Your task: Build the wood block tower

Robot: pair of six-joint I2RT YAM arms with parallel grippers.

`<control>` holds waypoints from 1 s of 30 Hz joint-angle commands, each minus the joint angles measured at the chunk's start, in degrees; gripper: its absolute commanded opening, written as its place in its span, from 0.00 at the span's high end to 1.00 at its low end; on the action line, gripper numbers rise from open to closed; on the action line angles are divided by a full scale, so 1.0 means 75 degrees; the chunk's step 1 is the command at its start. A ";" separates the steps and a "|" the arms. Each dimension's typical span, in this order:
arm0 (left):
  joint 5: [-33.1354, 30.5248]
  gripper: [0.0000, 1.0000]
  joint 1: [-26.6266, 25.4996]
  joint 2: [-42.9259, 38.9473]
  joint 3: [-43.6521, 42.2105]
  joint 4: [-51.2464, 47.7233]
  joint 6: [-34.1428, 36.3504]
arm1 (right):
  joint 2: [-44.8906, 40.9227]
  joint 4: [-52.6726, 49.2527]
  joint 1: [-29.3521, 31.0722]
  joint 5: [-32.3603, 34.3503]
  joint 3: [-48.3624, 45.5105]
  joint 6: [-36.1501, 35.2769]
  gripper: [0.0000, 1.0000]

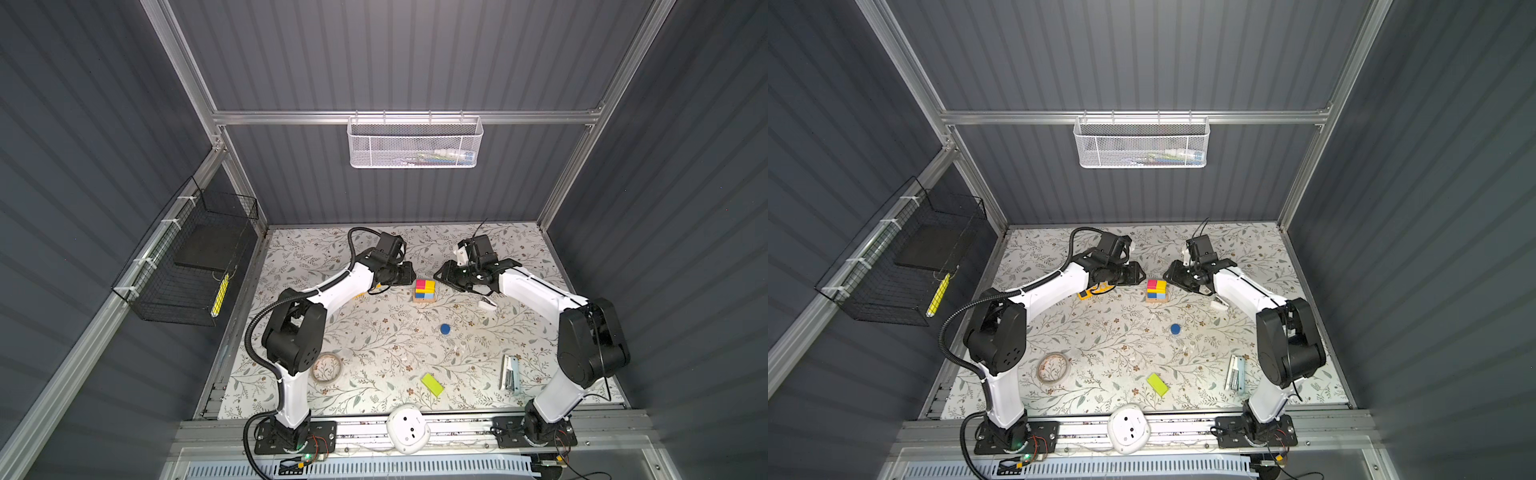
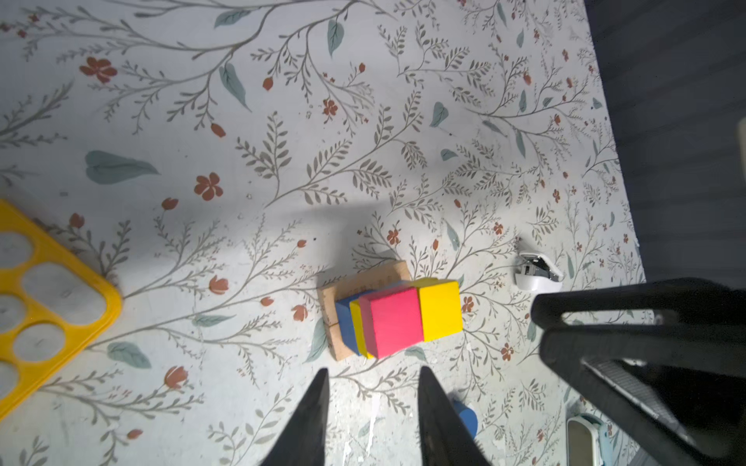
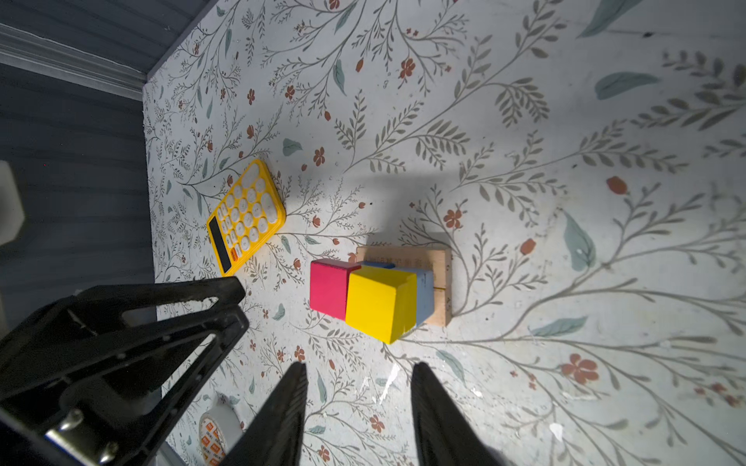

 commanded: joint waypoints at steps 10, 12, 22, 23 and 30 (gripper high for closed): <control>0.0399 0.66 0.0071 0.0718 0.0623 -0.0015 -0.0064 | 0.0592 0.0279 -0.0164 -0.0519 0.0353 -0.0024 0.61; 0.0428 0.66 0.0073 0.0753 0.0642 0.0051 -0.0091 | 0.0667 0.0309 -0.0189 -0.0559 0.0396 -0.0010 0.63; 0.0499 0.68 0.0074 0.0895 0.0749 0.0087 -0.0129 | 0.0944 0.0452 -0.0225 -0.0707 0.0497 0.0105 0.66; 0.0498 0.68 0.0074 0.0906 0.0749 0.0087 -0.0127 | 0.0969 0.0454 -0.0233 -0.0723 0.0507 0.0115 0.66; 0.0522 0.68 0.0074 0.0971 0.0772 0.0063 -0.0126 | 0.1063 0.0473 -0.0224 -0.0760 0.0508 0.0185 0.68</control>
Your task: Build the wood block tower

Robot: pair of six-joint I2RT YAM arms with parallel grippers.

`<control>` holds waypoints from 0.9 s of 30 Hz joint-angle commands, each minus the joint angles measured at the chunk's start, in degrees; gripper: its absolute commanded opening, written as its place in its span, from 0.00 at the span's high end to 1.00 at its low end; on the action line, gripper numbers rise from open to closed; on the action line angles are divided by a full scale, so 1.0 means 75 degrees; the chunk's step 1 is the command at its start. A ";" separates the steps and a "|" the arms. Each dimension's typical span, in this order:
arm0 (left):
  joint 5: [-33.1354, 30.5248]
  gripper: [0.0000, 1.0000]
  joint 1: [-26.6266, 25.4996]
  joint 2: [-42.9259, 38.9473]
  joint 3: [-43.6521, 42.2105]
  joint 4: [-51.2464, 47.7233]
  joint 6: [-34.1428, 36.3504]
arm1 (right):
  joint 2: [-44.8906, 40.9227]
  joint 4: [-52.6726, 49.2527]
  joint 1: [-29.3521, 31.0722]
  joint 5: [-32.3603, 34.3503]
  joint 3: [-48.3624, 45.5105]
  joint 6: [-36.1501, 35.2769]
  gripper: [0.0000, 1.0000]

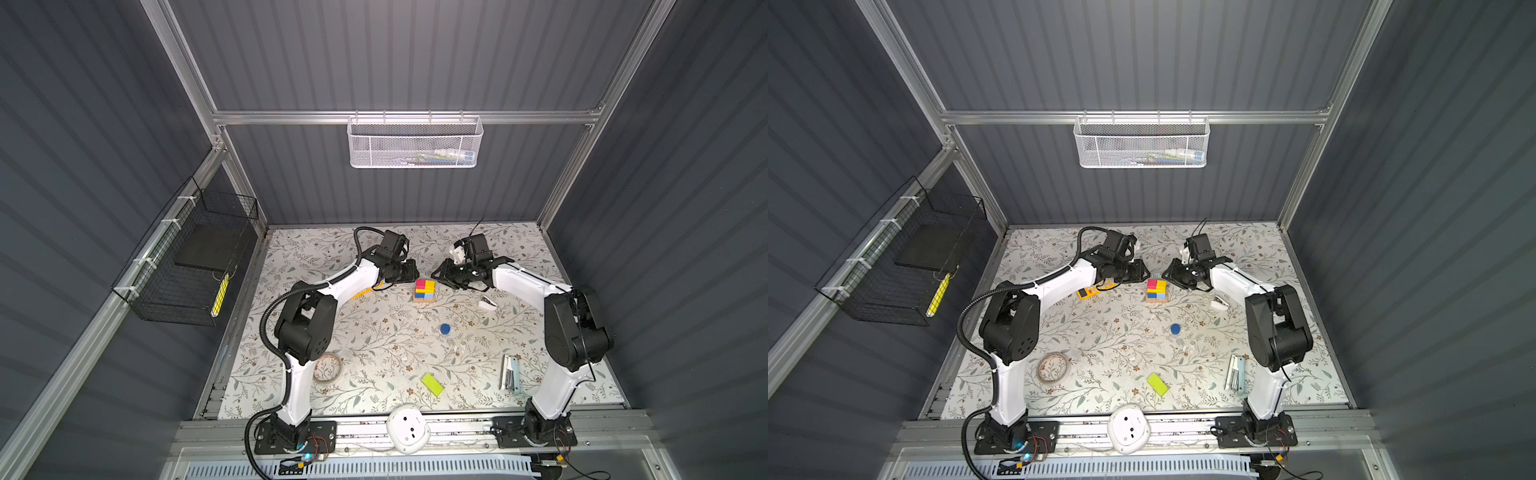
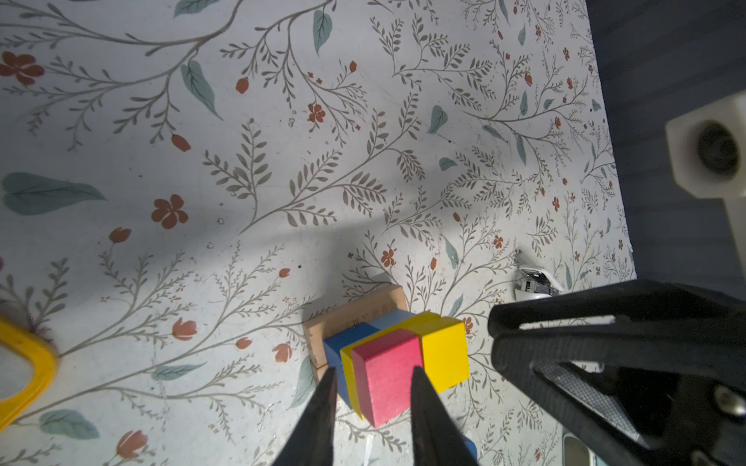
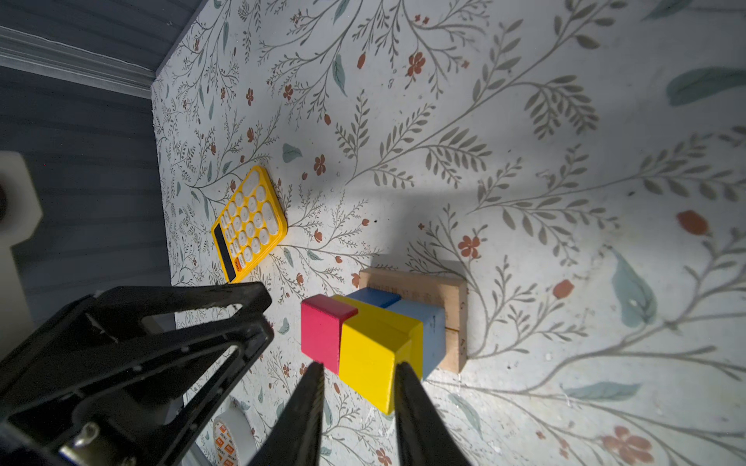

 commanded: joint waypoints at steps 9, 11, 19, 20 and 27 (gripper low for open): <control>0.0168 0.69 0.0042 0.0181 0.0204 -0.0007 -0.0071 | 0.0276 0.0047 -0.0012 -0.0121 0.0179 0.0183 0.70; 0.0162 0.69 0.0042 0.0181 0.0210 -0.0009 -0.0072 | 0.0318 0.0071 -0.0017 -0.0148 0.0173 0.0207 0.70; 0.0174 0.69 0.0042 0.0195 0.0204 -0.0018 -0.0071 | 0.0414 0.0116 -0.0014 -0.0181 0.0202 0.0245 0.72; 0.0175 0.69 0.0043 0.0204 0.0204 -0.0018 -0.0074 | 0.0427 0.0127 -0.0012 -0.0192 0.0202 0.0259 0.72; 0.0187 0.69 0.0042 0.0192 0.0203 -0.0030 -0.0078 | 0.0475 0.0172 -0.0012 -0.0216 0.0230 0.0291 0.73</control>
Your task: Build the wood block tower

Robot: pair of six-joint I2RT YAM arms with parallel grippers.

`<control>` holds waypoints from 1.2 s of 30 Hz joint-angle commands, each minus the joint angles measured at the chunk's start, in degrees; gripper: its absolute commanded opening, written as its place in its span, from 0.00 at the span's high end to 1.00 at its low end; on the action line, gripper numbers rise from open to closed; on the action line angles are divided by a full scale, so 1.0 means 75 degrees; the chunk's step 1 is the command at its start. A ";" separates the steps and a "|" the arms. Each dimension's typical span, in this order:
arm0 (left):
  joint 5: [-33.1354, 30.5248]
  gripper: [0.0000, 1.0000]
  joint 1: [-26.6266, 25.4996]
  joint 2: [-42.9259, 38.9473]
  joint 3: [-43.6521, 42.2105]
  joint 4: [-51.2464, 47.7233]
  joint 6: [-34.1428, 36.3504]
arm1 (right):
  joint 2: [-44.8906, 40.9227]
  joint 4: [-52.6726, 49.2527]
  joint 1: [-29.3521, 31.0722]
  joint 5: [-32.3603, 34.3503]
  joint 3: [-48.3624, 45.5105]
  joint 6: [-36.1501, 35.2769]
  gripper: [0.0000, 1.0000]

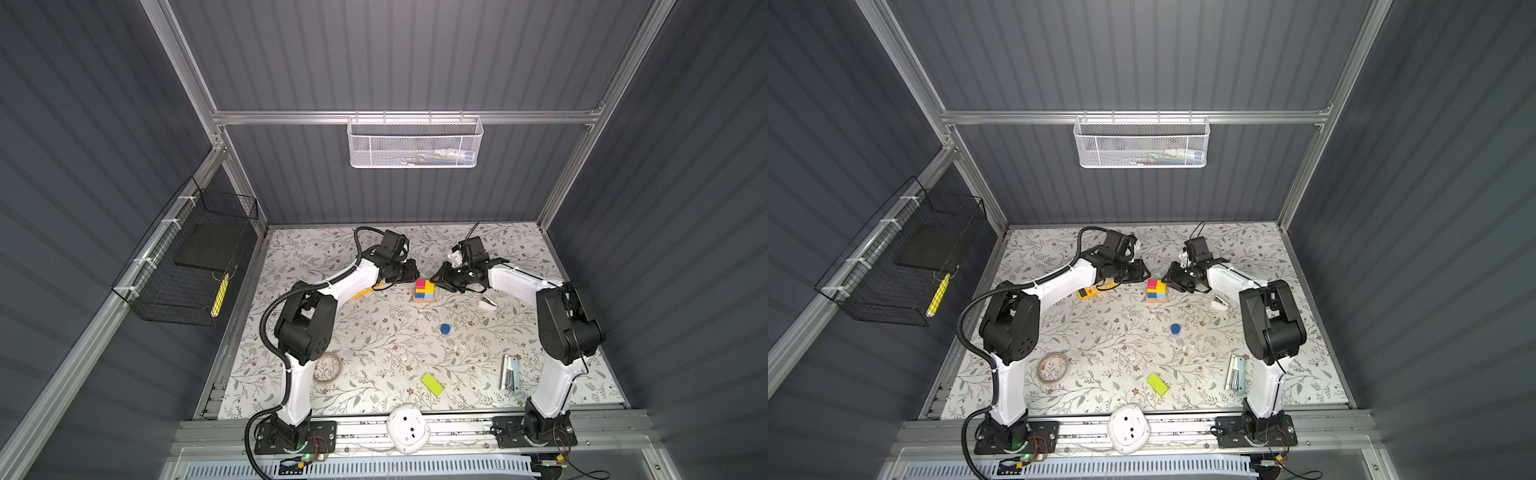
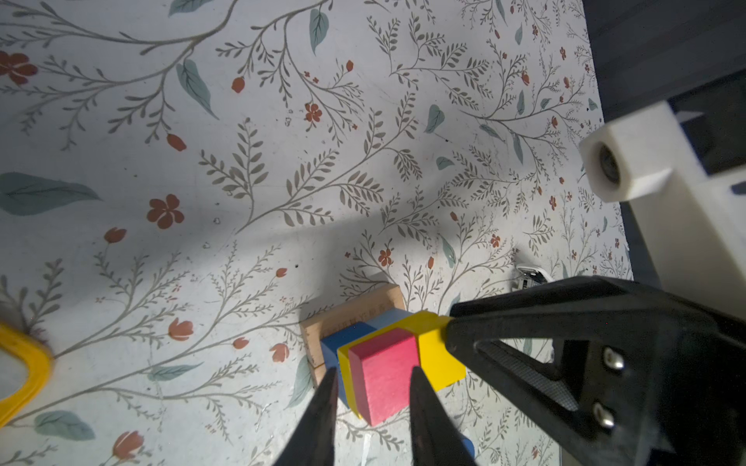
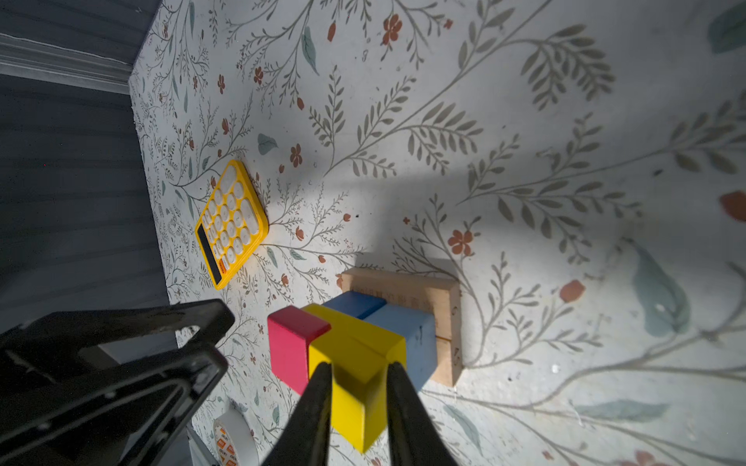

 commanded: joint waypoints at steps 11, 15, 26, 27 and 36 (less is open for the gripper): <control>0.0162 0.69 0.0042 0.0216 0.0195 -0.0030 -0.0077 | 0.0049 0.0158 -0.0009 -0.0082 0.0183 0.0082 0.75; 0.0162 0.69 0.0042 0.0223 0.0195 -0.0030 -0.0077 | 0.0044 0.0159 -0.0009 -0.0094 0.0176 0.0092 0.76; 0.0170 0.69 0.0047 0.0228 0.0219 -0.0053 -0.0077 | 0.0005 0.0119 -0.0010 -0.0048 0.0145 0.0079 0.70; 0.0178 0.69 0.0042 0.0226 0.0227 -0.0059 -0.0077 | -0.0011 0.0106 -0.0009 -0.0035 0.0127 0.0082 0.68; 0.0128 0.68 0.0042 0.0088 0.0219 -0.0141 -0.0031 | -0.0512 0.0069 -0.0014 0.0091 -0.0096 0.0147 0.58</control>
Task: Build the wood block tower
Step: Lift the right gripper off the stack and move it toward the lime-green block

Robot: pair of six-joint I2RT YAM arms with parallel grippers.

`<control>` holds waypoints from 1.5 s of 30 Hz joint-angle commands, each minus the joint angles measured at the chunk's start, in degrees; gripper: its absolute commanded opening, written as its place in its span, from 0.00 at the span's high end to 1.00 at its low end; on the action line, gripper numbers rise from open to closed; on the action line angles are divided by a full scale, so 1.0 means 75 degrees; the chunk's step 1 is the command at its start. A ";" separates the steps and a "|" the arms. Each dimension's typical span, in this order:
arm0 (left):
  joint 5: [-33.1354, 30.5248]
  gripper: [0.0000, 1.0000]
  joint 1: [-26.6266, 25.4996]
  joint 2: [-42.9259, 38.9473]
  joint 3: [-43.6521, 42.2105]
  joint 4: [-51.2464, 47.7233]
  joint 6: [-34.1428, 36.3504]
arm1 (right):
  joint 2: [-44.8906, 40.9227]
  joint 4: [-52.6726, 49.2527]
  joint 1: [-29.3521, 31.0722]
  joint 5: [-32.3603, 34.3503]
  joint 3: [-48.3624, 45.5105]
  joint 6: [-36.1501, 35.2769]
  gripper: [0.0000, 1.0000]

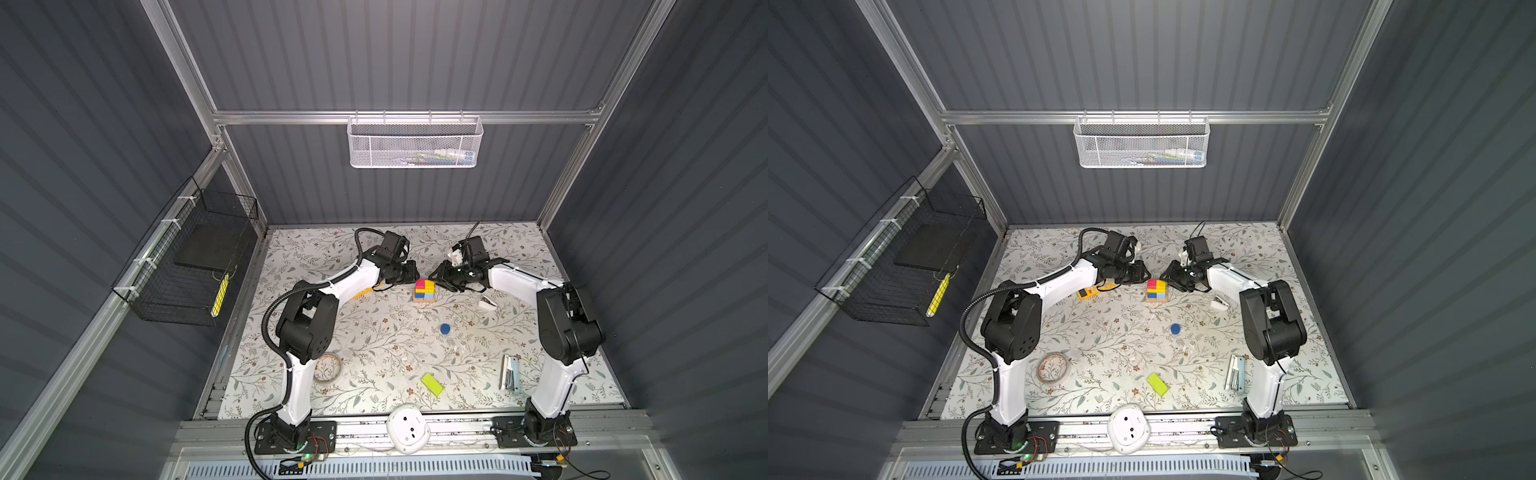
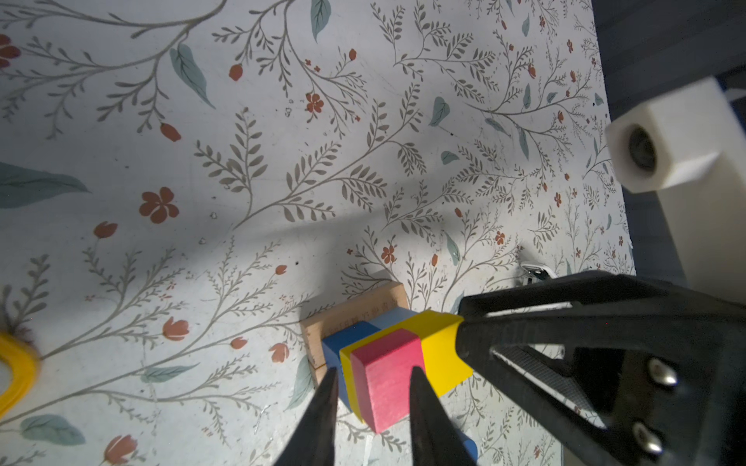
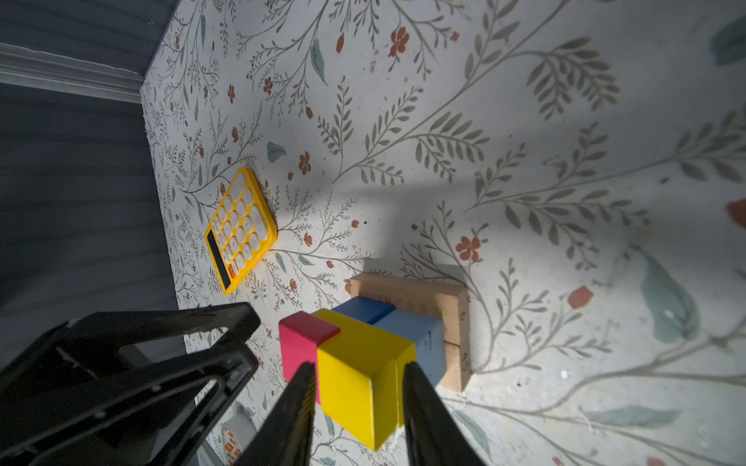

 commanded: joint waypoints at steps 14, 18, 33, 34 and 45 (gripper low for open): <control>-0.0612 0.65 0.0042 -0.1559 -0.0727 -0.0382 0.0234 | -0.3111 -0.0916 0.0583 0.1339 -0.1743 0.0096 0.55; -0.0659 0.64 0.0042 -0.2264 -0.1267 -0.0210 0.0193 | -0.3847 -0.1756 0.1321 0.1798 -0.2239 0.0164 0.54; -0.1160 0.63 0.0042 -0.4050 -0.2591 -0.0260 0.0074 | -0.4358 -0.2896 0.4765 0.2309 -0.3574 0.1664 0.73; -0.1166 0.63 0.0042 -0.4098 -0.2638 -0.0257 0.0058 | -0.4279 -0.2883 0.4883 0.2299 -0.3594 0.1700 0.74; -0.1236 0.62 0.0041 -0.4356 -0.2829 -0.0235 0.0029 | -0.3245 -0.2781 0.5481 0.1833 -0.3443 0.1615 0.86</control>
